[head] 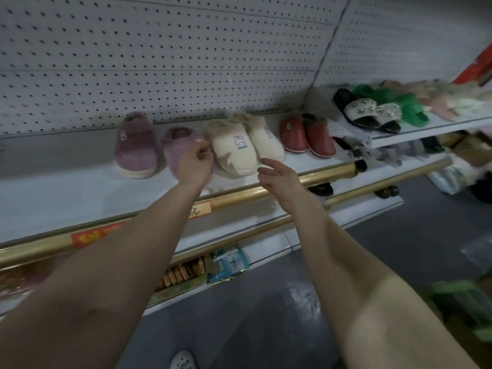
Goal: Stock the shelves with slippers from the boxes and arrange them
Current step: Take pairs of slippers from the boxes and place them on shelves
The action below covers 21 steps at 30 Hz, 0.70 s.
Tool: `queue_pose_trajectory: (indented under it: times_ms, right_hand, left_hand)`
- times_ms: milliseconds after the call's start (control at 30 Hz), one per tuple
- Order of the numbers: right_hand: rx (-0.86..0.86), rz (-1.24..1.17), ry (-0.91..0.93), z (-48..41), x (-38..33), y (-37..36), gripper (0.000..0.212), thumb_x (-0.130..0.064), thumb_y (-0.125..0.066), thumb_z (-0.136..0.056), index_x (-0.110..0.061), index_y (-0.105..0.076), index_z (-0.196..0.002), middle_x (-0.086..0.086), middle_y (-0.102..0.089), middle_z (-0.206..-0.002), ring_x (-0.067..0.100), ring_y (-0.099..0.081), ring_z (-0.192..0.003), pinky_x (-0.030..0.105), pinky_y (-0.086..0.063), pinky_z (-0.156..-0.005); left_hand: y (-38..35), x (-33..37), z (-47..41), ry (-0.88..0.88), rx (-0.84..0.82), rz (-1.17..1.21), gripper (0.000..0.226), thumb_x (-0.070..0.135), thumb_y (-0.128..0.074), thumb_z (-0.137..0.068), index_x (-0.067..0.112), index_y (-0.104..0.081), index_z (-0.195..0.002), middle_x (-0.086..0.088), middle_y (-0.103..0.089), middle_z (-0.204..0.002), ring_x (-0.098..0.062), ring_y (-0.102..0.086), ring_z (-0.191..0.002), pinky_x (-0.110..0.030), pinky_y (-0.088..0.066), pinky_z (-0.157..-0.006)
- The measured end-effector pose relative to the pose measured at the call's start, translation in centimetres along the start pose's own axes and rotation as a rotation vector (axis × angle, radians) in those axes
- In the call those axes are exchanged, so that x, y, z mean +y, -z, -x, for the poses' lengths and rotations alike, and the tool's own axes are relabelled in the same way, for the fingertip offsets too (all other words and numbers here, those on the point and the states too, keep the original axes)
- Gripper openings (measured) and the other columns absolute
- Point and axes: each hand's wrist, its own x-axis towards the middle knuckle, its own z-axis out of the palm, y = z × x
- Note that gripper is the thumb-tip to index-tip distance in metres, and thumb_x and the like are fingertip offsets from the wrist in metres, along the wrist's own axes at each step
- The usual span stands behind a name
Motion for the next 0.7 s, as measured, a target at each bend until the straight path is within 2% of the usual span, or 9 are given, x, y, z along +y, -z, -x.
queue_pose_trajectory:
  times_ms: [133, 300, 400, 533, 633, 700]
  right_hand:
    - [0.044, -0.048, -0.001, 2.7, 0.9, 7.1, 0.044, 0.004, -0.065, -0.088, -0.013, -0.060, -0.128, 0.011, -0.065, -0.114, 0.019, -0.063, -0.101, 0.033, -0.051, -0.100]
    - [0.138, -0.045, -0.030, 7.1, 3.0, 18.0, 0.046, -0.006, -0.069, -0.089, -0.018, -0.058, -0.132, 0.000, -0.066, -0.111, 0.022, -0.062, -0.113, 0.035, -0.050, -0.102]
    - [0.237, -0.091, -0.054, 10.4, 5.3, 24.9, 0.045, -0.006, -0.069, -0.088, -0.018, -0.059, -0.130, 0.007, -0.067, -0.117, 0.022, -0.063, -0.111, 0.037, -0.050, -0.103]
    - [0.430, -0.176, -0.077, 15.5, 9.1, 33.4, 0.040, 0.003, -0.066, -0.089, -0.009, -0.062, -0.127, 0.019, -0.065, -0.113, 0.021, -0.063, -0.090, 0.030, -0.054, -0.089]
    - [0.555, -0.177, -0.111, 19.6, 12.0, 39.4, 0.036, 0.004, -0.066, -0.088, -0.014, -0.064, -0.119, 0.026, -0.066, -0.118, 0.025, -0.063, -0.096, 0.036, -0.052, -0.091]
    - [0.624, -0.172, -0.153, 22.6, 13.6, 43.1, 0.039, 0.004, -0.065, -0.089, -0.017, -0.062, -0.122, 0.020, -0.066, -0.117, 0.026, -0.065, -0.103, 0.038, -0.053, -0.096]
  left_hand:
    - [-6.1, 3.3, 3.8, 0.028, -0.126, 0.079, 0.029, 0.015, -0.055, -0.093, 0.022, -0.066, -0.120, 0.007, -0.065, -0.115, -0.009, -0.060, -0.104, -0.021, -0.045, -0.091]
    - [-16.1, 7.6, 10.1, -0.030, -0.278, 0.097, 0.024, 0.017, -0.057, -0.093, 0.025, -0.068, -0.113, 0.009, -0.066, -0.109, -0.009, -0.062, -0.102, -0.024, -0.048, -0.091]
    - [-23.1, 9.9, 14.6, -0.023, -0.414, 0.111, 0.024, 0.019, -0.058, -0.093, 0.026, -0.067, -0.114, 0.004, -0.067, -0.111, -0.016, -0.063, -0.101, -0.037, -0.052, -0.095]
    - [-31.9, 12.7, 21.7, -0.041, -0.582, 0.127, 0.022, 0.021, -0.058, -0.093, 0.027, -0.067, -0.112, 0.006, -0.067, -0.103, -0.015, -0.064, -0.095, -0.037, -0.053, -0.092]
    - [-37.7, 14.2, 27.0, -0.017, -0.711, 0.153, 0.017, 0.020, -0.059, -0.092, 0.031, -0.066, -0.104, 0.007, -0.066, -0.093, -0.014, -0.064, -0.088, -0.041, -0.055, -0.090]
    - [-41.0, 15.2, 30.3, -0.029, -0.794, 0.137, 0.018, 0.019, -0.059, -0.092, 0.029, -0.067, -0.104, 0.003, -0.068, -0.095, -0.020, -0.066, -0.091, -0.037, -0.055, -0.090]
